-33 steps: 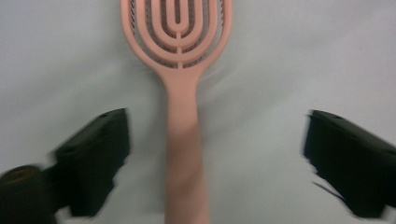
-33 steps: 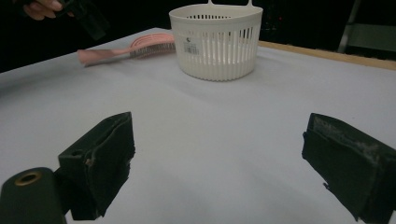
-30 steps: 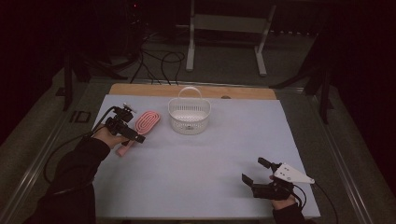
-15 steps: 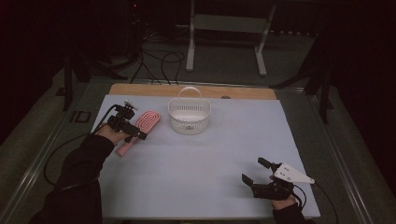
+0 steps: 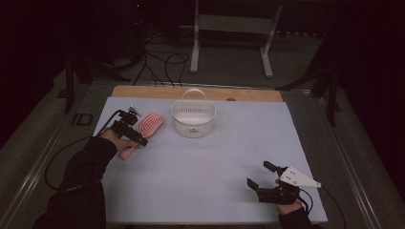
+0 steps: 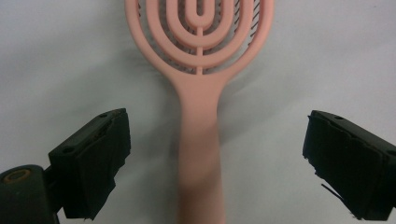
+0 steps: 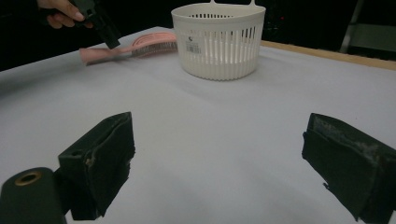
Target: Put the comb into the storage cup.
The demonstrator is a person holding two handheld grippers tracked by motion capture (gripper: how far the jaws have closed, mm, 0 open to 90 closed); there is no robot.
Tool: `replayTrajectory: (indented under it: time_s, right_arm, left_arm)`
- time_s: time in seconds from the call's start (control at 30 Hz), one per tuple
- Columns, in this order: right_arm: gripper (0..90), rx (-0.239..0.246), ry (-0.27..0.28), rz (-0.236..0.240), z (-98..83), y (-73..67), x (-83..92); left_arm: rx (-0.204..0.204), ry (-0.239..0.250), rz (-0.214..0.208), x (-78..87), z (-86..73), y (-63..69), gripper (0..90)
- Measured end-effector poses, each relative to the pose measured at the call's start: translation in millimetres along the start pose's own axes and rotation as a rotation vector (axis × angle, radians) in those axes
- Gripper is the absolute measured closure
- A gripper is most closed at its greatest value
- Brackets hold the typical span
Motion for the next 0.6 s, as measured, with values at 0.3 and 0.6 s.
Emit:
replayTrajectory:
  time_s: [0.3, 0.6]
  right_arm:
    - [9.0, 0.003, 0.002, 0.002, 0.2, 0.1, 0.4]
    - [9.0, 0.001, -0.001, 0.002, 0.0, 0.0, -0.1]
  left_arm:
    - [-0.004, -0.014, 0.015, -4.7, 2.0, 0.1, 27.0]
    - [0.013, -0.034, 0.043, -7.1, 3.8, 0.8, 41.8]
Point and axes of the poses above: each handheld gripper's, and its own axes: x roughly backward along the jaws, z roughly out of its top, y roughly to its right, the point moved 2 cm from there along -x, roughly forward along the jaws, and after that the axes turned 14 degrees about z, right-handed, at the moved point
